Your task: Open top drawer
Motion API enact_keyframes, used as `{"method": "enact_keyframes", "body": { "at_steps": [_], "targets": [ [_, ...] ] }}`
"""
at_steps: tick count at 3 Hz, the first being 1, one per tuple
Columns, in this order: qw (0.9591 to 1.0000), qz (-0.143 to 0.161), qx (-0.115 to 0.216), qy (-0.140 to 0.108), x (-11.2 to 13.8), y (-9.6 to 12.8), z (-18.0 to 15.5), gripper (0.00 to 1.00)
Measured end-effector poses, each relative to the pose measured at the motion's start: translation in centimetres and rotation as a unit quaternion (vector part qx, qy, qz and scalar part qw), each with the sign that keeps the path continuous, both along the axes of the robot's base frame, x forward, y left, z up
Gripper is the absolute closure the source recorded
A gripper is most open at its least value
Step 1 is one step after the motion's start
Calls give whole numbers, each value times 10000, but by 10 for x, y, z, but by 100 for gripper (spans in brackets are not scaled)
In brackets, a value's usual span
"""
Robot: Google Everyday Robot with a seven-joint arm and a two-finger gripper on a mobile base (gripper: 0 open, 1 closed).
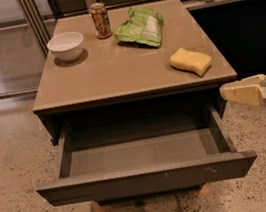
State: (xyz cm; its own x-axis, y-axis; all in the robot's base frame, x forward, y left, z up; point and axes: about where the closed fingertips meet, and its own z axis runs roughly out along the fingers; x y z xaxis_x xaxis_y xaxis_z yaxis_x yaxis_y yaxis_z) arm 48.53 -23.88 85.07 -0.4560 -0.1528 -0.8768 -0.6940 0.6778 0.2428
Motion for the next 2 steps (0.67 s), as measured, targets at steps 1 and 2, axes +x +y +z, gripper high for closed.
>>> {"method": "enact_keyframes", "body": {
  "at_steps": [1, 2],
  "targets": [
    [10000, 0, 0, 0, 0, 0, 0, 27],
    [10000, 1, 0, 0, 0, 0, 0, 4]
  ]
}}
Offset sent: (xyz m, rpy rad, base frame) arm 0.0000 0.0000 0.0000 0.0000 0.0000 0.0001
